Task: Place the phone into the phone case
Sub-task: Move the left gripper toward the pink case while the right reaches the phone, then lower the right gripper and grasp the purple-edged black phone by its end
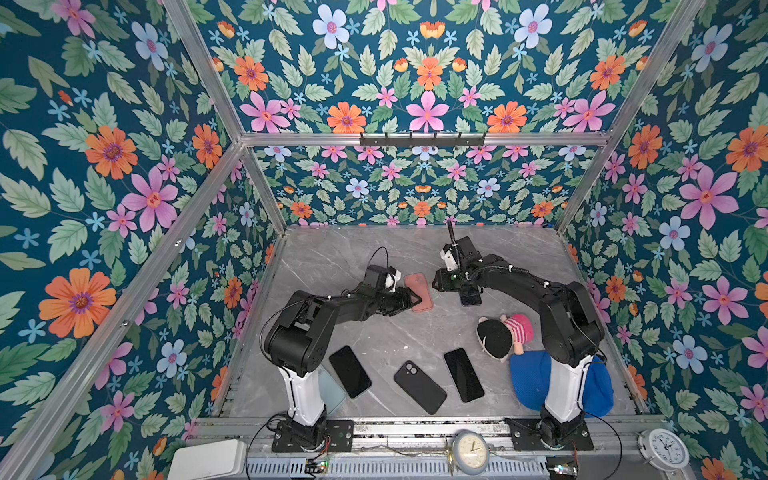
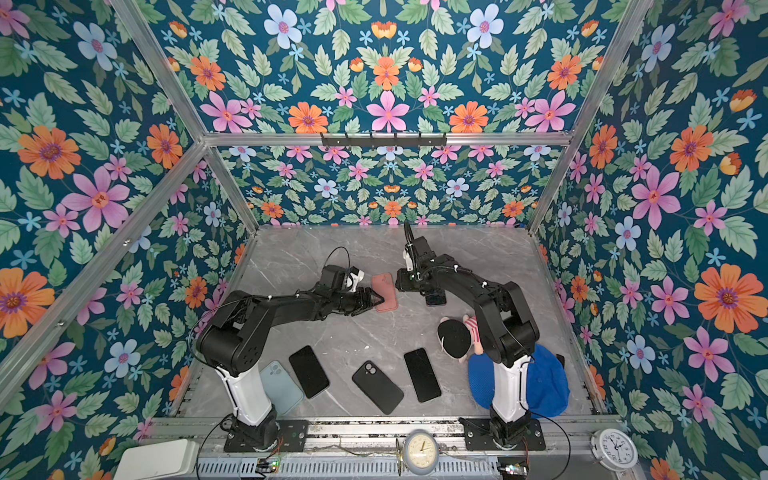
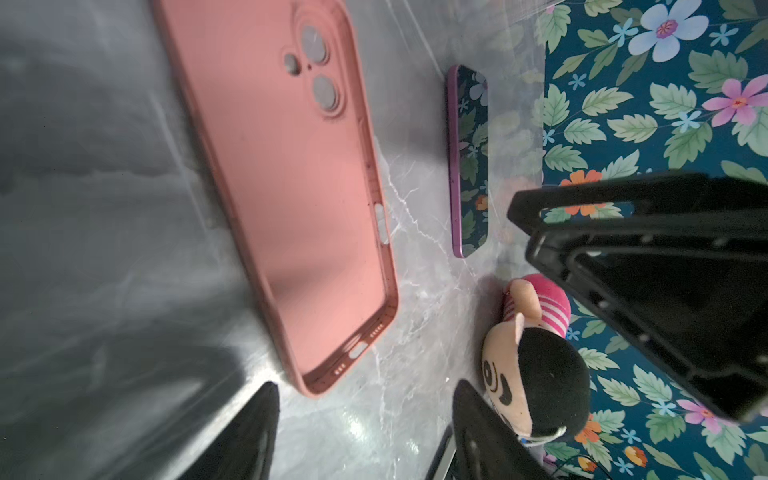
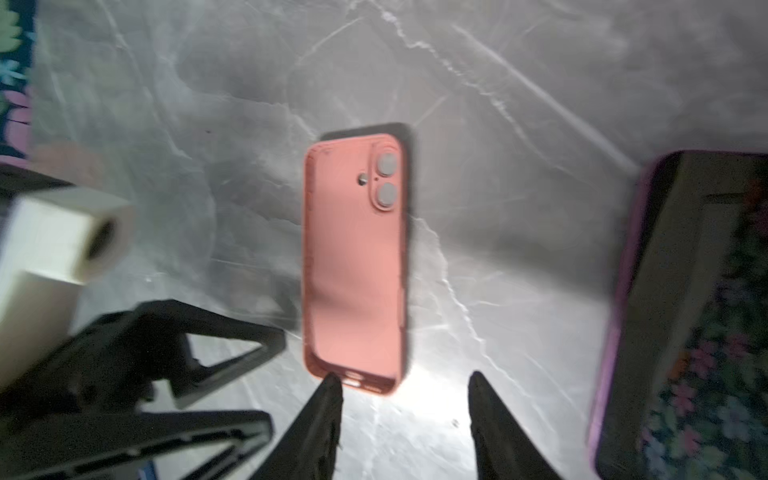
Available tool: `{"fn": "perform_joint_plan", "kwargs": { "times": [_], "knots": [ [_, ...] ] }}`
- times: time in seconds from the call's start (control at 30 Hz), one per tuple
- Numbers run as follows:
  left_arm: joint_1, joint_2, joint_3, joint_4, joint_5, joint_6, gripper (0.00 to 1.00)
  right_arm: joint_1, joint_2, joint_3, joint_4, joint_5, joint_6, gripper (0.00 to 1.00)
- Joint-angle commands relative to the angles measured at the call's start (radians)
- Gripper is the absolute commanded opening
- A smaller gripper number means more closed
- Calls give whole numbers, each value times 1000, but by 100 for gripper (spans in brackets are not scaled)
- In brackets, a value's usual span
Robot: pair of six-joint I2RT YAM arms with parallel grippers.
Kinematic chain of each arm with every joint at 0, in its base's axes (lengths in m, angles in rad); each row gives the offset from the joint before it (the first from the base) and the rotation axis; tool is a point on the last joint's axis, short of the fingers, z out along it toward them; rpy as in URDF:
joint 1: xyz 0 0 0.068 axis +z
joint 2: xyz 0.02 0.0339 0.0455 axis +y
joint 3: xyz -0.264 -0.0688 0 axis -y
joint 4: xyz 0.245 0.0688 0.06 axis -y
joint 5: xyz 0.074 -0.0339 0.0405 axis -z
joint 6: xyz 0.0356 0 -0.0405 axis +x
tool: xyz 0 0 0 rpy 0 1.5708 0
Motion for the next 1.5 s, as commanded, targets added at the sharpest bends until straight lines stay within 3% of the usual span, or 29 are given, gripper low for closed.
{"fn": "perform_joint_plan", "kwargs": {
  "times": [0.0, 0.33, 0.67, 1.0, 1.47],
  "knots": [
    [2, -6, 38, -130, -46, 90, 72, -19, -27, -19, -166, 223, -83, 54],
    [0, 40, 171, -201, -83, 120, 86, -94, -6, -50, -155, 199, -70, 78],
    [1, 58, 204, -222, -94, 100, 94, -107, 73, -20, -155, 192, -69, 85],
    [2, 72, 230, -241, -97, 100, 94, -106, 134, 6, -158, 208, -69, 82],
    [12, 71, 261, -294, -86, 124, 93, -108, 137, 4, -105, 137, -83, 57]
  ]
}}
